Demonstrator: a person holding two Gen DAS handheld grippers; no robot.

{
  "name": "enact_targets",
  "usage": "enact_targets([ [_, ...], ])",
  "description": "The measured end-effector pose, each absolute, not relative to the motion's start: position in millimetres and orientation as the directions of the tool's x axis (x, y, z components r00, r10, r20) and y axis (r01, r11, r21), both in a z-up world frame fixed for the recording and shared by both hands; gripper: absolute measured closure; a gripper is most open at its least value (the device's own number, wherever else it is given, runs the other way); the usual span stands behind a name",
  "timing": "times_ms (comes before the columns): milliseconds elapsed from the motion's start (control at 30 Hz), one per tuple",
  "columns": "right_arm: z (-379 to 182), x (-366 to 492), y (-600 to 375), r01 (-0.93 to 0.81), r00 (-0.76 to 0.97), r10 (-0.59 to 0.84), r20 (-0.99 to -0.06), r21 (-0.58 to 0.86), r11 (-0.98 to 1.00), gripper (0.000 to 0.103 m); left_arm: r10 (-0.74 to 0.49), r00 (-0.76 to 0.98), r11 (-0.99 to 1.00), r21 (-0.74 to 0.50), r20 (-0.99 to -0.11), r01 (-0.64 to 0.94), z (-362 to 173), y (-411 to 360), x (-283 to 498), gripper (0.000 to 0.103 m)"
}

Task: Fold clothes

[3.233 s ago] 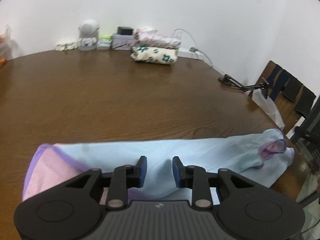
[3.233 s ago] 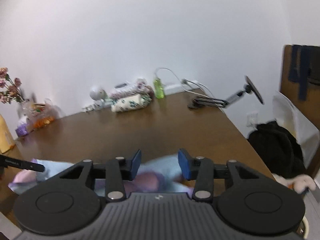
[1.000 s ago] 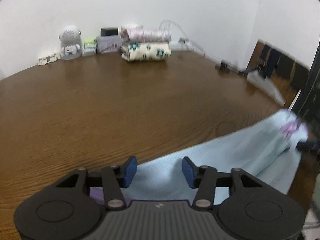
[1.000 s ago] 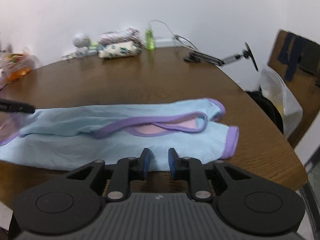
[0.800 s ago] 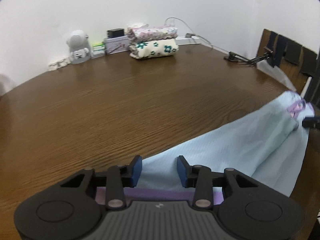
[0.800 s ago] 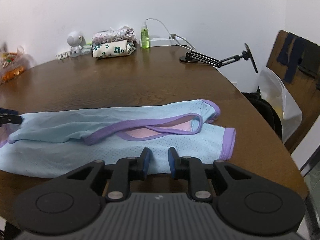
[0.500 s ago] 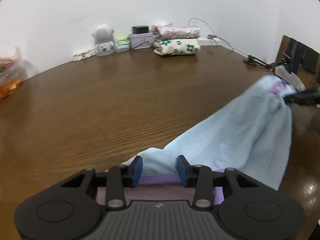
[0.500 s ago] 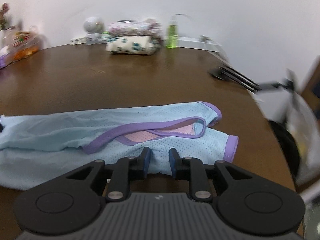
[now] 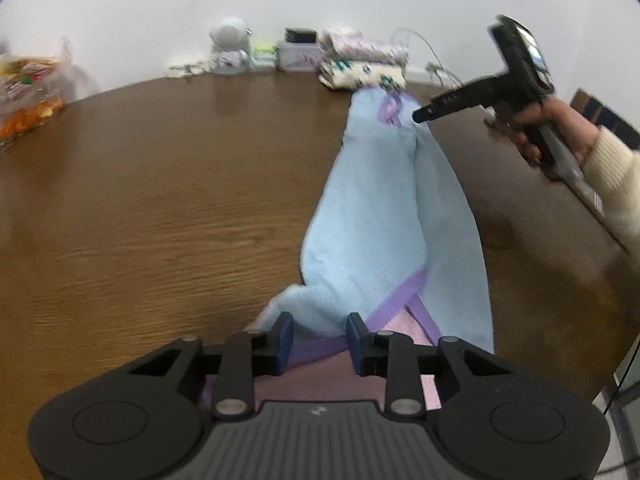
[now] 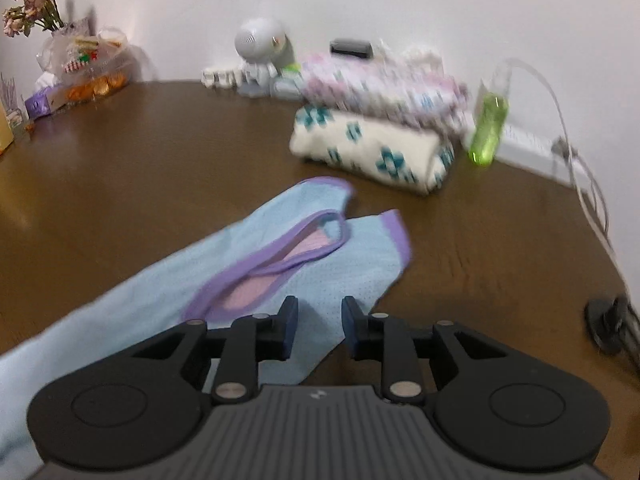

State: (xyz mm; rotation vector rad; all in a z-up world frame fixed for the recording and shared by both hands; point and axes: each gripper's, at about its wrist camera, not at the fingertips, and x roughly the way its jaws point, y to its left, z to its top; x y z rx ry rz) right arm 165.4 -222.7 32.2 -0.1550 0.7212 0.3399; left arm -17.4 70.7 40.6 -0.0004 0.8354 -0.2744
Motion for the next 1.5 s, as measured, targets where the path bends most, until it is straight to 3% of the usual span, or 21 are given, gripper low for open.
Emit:
enact_targets([
  [100, 40.2, 157.8, -204.8, -0.388, 0.712, 0.281, -0.644, -0.028, 0.921, 0.073, -0.267, 0.651, 0.962, -0.159, -0.711, 0.221, 45.3, 93.1, -21.4, 0.079],
  [333, 28.8, 53.6, -159.1, -0.496, 0.612, 0.418, -0.671, 0.086, 0.864, 0.073, -0.351, 0.635, 0.936, -0.229, -0.688, 0.269, 29.8, 104.6, -27.7, 0.076],
  [433, 23.1, 26.8, -136.3, -0.527, 0.612, 0.413, -0.674, 0.041, 0.849, 0.073, -0.323, 0.643, 0.946, -0.217, -0.694, 0.242, 29.6, 102.5, -32.7, 0.082],
  [500, 17.7, 15.5, -123.6, -0.540, 0.625, 0.388, -0.678, -0.016, 0.842, 0.073, -0.311, 0.641, 0.950, -0.217, -0.702, 0.225, 29.2, 102.6, -37.6, 0.095],
  [700, 7.2, 14.4, -118.8, -0.497, 0.662, 0.328, -0.674, -0.066, 0.865, 0.071, -0.339, 0.613, 0.940, -0.235, -0.713, 0.247, 29.8, 103.0, -48.9, 0.096],
  [1033, 6.5, 18.2, -132.3, -0.485, 0.637, 0.357, -0.683, 0.005, 0.875, 0.066, -0.331, 0.637, 0.943, -0.234, -0.696, 0.235, 36.4, 106.8, -52.0, 0.084],
  [1100, 13.3, 20.7, -139.1, -0.470, 0.649, 0.356, -0.672, 0.015, 0.883, 0.070, -0.345, 0.666, 0.939, -0.241, -0.661, 0.246, 44.4, 103.4, -53.1, 0.075],
  [1167, 24.9, 29.3, -151.2, -0.440, 0.678, 0.344, -0.650, 0.016, 0.898, 0.069, -0.353, 0.686, 0.936, -0.233, -0.636, 0.266, 48.9, 97.6, -52.9, 0.059],
  [1200, 30.7, 33.6, -157.3, -0.424, 0.692, 0.337, -0.638, 0.017, 0.905, 0.069, -0.353, 0.691, 0.935, -0.218, -0.631, 0.279, 48.6, 93.4, -51.9, 0.057],
  [1300, 39.3, 53.2, -176.2, -0.379, 0.685, 0.313, -0.658, 0.045, 0.924, 0.069, -0.277, 0.685, 0.958, -0.137, -0.673, 0.253, 38.6, 86.0, -44.0, 0.058],
  [1433, 36.0, 47.0, -170.5, -0.422, 0.692, 0.302, -0.655, -0.028, 0.906, 0.066, -0.281, 0.664, 0.957, -0.151, -0.693, 0.248, 32.9, 88.7, -39.9, 0.060],
  [1500, 32.0, 46.9, -167.8, -0.430, 0.673, 0.324, -0.665, 0.006, 0.903, 0.066, -0.286, 0.654, 0.954, -0.143, -0.701, 0.264, 31.4, 86.2, -40.9, 0.065],
])
